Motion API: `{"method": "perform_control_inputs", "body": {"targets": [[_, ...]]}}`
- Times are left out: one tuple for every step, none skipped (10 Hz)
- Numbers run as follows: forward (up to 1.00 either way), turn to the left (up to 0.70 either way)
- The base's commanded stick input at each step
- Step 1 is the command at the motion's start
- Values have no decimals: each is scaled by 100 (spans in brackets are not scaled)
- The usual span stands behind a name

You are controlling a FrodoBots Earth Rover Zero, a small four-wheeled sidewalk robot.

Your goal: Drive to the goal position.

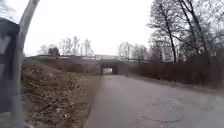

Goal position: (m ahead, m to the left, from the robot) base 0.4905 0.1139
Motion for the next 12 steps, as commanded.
{"method": "perform_control_inputs", "body": {"targets": [[0,-44],[0,-31],[0,-19],[0,-6],[0,0],[0,0],[0,0],[0,0],[0,0],[0,0],[0,0],[0,0]]}}
